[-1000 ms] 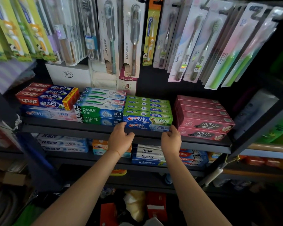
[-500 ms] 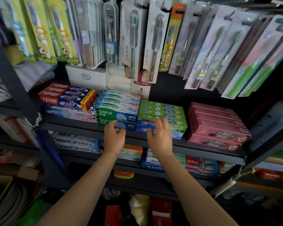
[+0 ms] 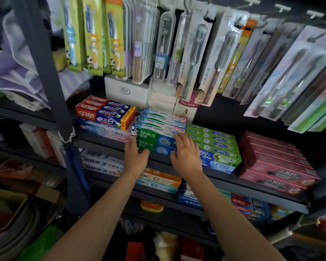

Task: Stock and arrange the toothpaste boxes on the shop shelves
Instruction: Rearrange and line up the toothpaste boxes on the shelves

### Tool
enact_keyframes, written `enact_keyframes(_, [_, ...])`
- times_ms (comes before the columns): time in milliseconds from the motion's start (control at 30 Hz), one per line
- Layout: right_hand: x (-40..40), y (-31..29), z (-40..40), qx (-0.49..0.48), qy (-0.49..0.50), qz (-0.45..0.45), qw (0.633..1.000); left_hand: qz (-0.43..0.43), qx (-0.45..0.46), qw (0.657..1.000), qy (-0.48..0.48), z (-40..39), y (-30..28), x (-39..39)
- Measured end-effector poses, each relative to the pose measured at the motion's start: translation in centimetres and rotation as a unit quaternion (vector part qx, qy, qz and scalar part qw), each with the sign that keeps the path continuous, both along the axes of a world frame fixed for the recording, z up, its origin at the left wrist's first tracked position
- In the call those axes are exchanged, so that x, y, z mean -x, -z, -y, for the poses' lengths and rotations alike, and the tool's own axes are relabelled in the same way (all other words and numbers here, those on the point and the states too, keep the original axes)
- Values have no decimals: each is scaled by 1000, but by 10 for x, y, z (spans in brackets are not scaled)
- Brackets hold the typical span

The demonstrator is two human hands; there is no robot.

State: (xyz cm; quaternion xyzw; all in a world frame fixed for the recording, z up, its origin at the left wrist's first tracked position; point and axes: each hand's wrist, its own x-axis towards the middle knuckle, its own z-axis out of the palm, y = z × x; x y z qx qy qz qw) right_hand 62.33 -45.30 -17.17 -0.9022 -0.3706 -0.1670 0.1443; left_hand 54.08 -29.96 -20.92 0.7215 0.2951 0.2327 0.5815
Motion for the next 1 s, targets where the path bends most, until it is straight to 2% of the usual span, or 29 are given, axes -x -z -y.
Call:
enact_keyframes(233, [0,3,-1,-4,7,6,1000,-6,-7,1000,-1,4,-6,2])
enact_keyframes(300, [0,4,-2,-15,5,8,1000,-22,-38,999,-15,8,-9,3])
enact_keyframes(367, [1,3,1,-54,2,24,998,-46,-149,987,-42,16,-14,5])
enact_keyframes(433, [3,1,6,-101,5,49,994,-17,-280,959,-36,28,-22,3])
enact_keyframes(567, [-3,-4,31,-139,30,67,988,40,-397,916,41,57,-46,-20])
enact_keyframes(833, [-48,-17,149,-196,116,88,970,48,-411,896,165,161,-62,-75])
enact_keyframes(1000, [-80,-15,244,-233,165,99,953,68,-459,874,145,247,-55,-105])
